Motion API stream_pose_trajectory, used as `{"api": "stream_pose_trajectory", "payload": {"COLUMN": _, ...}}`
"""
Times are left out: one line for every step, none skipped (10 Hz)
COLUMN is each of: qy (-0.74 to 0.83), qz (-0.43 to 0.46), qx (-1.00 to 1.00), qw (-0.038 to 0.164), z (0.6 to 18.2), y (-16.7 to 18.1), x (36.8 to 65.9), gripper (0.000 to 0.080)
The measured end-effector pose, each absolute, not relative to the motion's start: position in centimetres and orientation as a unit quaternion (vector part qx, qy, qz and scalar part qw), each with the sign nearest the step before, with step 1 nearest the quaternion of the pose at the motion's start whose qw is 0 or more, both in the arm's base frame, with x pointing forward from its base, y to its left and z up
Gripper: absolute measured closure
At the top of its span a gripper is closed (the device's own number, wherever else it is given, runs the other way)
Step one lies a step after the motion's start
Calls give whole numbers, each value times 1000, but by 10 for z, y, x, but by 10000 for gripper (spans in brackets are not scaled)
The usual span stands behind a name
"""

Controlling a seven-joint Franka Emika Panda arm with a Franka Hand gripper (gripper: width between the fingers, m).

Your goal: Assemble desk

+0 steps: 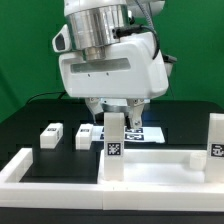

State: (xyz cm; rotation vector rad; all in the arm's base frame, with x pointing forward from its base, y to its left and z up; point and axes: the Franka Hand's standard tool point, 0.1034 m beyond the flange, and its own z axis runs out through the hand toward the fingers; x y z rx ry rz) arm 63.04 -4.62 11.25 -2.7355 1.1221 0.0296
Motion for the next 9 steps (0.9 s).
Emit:
{"api": "stream_pose_trajectory", "payload": {"qy": 332, "qz": 6, "qx": -939, "qw": 87, "z": 112, "y": -47, "x": 630, "gripper": 150}}
{"api": "stream_pose_trajectory", "payload": {"qy": 242, "qz": -4, "qx": -968, "qw": 60, "z": 110, "y": -47, "x": 630, "gripper": 150}}
{"api": "stream_pose_trajectory", "payload": {"qy": 144, "qz": -20, "qx": -988, "qw": 47, "z": 108, "y": -48, "x": 634, "gripper": 150}}
{"api": "stream_pose_trajectory", "payload": {"qy": 102, "qz": -26, "qx": -993, "qw": 44, "z": 106, "y": -51, "x": 635, "gripper": 150}}
{"api": "stream_pose_trajectory", "payload": {"qy": 106, "qz": -26, "qx": -993, "qw": 45, "z": 106, "y": -51, "x": 636, "gripper": 150}}
{"api": "stream_pose_trajectory", "payload": {"qy": 116, "qz": -26, "qx": -992, "qw": 45, "z": 106, "y": -51, "x": 636, "gripper": 150}}
{"api": "stream_pose_trajectory", "payload": {"qy": 122, "qz": -25, "qx": -991, "qw": 45, "z": 106, "y": -51, "x": 636, "gripper": 262}}
{"api": "stream_pose_trajectory", "payload": {"qy": 137, "qz": -24, "qx": -989, "qw": 46, "z": 106, "y": -51, "x": 635, "gripper": 399}}
{"api": "stream_pose_trajectory", "payload": {"qy": 177, "qz": -23, "qx": -983, "qw": 46, "z": 106, "y": -52, "x": 636, "gripper": 399}}
